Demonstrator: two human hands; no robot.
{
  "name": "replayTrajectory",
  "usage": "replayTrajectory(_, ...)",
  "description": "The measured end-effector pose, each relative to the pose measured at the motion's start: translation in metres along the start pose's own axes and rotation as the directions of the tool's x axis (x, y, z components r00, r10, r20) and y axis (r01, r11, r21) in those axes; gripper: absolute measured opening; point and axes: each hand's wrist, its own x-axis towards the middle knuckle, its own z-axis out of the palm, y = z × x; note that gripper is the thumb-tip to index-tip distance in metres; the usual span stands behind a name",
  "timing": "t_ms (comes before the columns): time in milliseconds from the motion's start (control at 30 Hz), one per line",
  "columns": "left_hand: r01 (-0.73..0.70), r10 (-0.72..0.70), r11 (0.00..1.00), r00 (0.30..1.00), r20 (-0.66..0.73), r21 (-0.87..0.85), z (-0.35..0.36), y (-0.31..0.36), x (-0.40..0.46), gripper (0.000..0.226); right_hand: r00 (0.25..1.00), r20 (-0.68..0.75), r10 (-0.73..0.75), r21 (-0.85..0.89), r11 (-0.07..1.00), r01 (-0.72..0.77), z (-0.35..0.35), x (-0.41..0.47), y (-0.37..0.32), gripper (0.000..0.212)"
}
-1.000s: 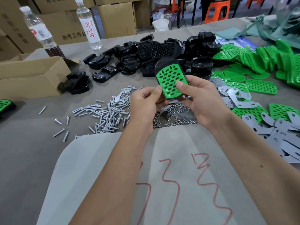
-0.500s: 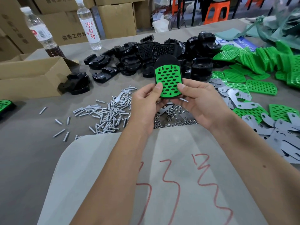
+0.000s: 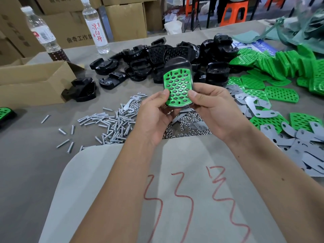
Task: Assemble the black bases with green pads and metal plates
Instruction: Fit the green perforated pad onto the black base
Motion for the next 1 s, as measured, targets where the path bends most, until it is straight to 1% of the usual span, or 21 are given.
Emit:
replayTrajectory(67, -0.01, 0.009, 0.999, 1.0, -0.025, -0.043, 0.001, 0.001, -0.001, 0.021, 1.0, 0.017, 0.018, -0.011, 1.0, -0.018, -0.001, 0.0, -0.001, 0.029)
replayTrajectory(100, -0.012, 0.01, 0.998, 0.999, -0.034, -0.055, 0.001, 0.002, -0.001, 0.026, 0.999, 0.024, 0.032, -0.014, 0.999, -0.031, -0.001, 0.0, -0.002, 0.027)
replayTrajectory(133, -0.012, 0.01, 0.998, 0.999, -0.036, -0.058, 0.001, 0.002, -0.001, 0.034, 0.998, 0.031, 0.045, -0.029, 0.999, -0.045, 0.0, 0.0, -0.001, 0.026)
replayTrajectory(200, -0.01, 0.007, 0.999, 0.998, -0.067, -0.042, 0.002, 0.003, 0.0, 0.053, 0.997, 0.042, 0.064, -0.115, 0.992, -0.059, 0.001, -0.001, 0.001, 0.025)
replayTrajectory(233, -0.016, 0.015, 1.0, 0.992, -0.122, -0.009, 0.003, 0.002, 0.001, 0.058, 0.996, 0.055, 0.072, -0.169, 0.984, -0.061, 0.003, -0.002, 0.003, 0.024)
replayTrajectory(300, -0.056, 0.09, 0.989, 0.96, -0.264, 0.135, 0.004, -0.002, 0.001, 0.057, 0.991, 0.105, 0.088, -0.228, 0.972, -0.062, 0.008, -0.003, 0.004, 0.016)
replayTrajectory(333, -0.081, 0.146, 0.973, 0.94, -0.307, 0.217, 0.004, -0.003, 0.001, 0.055, 0.987, 0.129, 0.091, -0.231, 0.971, -0.059, 0.01, -0.004, 0.005, 0.012)
replayTrajectory(367, -0.107, 0.196, 0.955, 0.929, -0.315, 0.278, 0.004, -0.003, 0.001, 0.053, 0.986, 0.143, 0.082, -0.226, 0.973, -0.048, 0.012, -0.005, 0.005, 0.011)
replayTrajectory(433, -0.149, 0.245, 0.932, 0.931, -0.271, 0.331, 0.0, -0.001, 0.002, 0.054, 0.986, 0.163, 0.044, -0.222, 0.975, -0.007, 0.015, -0.006, 0.006, 0.01)
replayTrajectory(467, -0.155, 0.239, 0.933, 0.941, -0.239, 0.325, -0.003, 0.0, 0.003, 0.055, 0.984, 0.178, 0.025, -0.227, 0.974, 0.016, 0.016, -0.006, 0.005, 0.009)
replayTrajectory(567, -0.13, 0.172, 0.964, 0.97, -0.171, 0.231, -0.007, 0.002, 0.002, 0.061, 0.973, 0.231, -0.008, -0.239, 0.969, 0.065, 0.017, -0.006, 0.004, 0.017)
replayTrajectory(667, -0.095, 0.128, 0.976, 0.978, -0.163, 0.198, -0.009, 0.003, 0.004, 0.064, 0.974, 0.225, -0.034, -0.255, 0.962, 0.093, 0.019, -0.007, 0.004, 0.013)
replayTrajectory(733, -0.077, 0.114, 0.981, 0.972, -0.204, 0.18, -0.007, 0.004, 0.005, 0.06, 0.977, 0.203, -0.061, -0.329, 0.936, 0.127, 0.02, -0.008, 0.006, 0.014)
replayTrajectory(800, -0.095, 0.149, 0.97, 0.959, -0.24, 0.223, -0.006, 0.002, 0.006, 0.057, 0.982, 0.168, -0.088, -0.402, 0.903, 0.15, 0.021, -0.006, 0.01, 0.016)
replayTrajectory(833, -0.112, 0.173, 0.961, 0.957, -0.234, 0.252, -0.005, 0.001, 0.006, 0.054, 0.986, 0.139, -0.089, -0.414, 0.9, 0.14, 0.02, -0.005, 0.011, 0.016)
replayTrajectory(933, -0.122, 0.157, 0.964, 0.978, -0.138, 0.236, -0.002, 0.0, 0.003, 0.038, 0.996, 0.038, -0.078, -0.353, 0.932, 0.087, 0.011, -0.002, 0.01, 0.017)
replayTrajectory(1000, -0.117, 0.147, 0.961, 0.984, -0.102, 0.252, -0.003, 0.002, 0.001, 0.025, 0.997, 0.023, -0.077, -0.305, 0.949, 0.081, 0.007, -0.002, 0.008, 0.018)
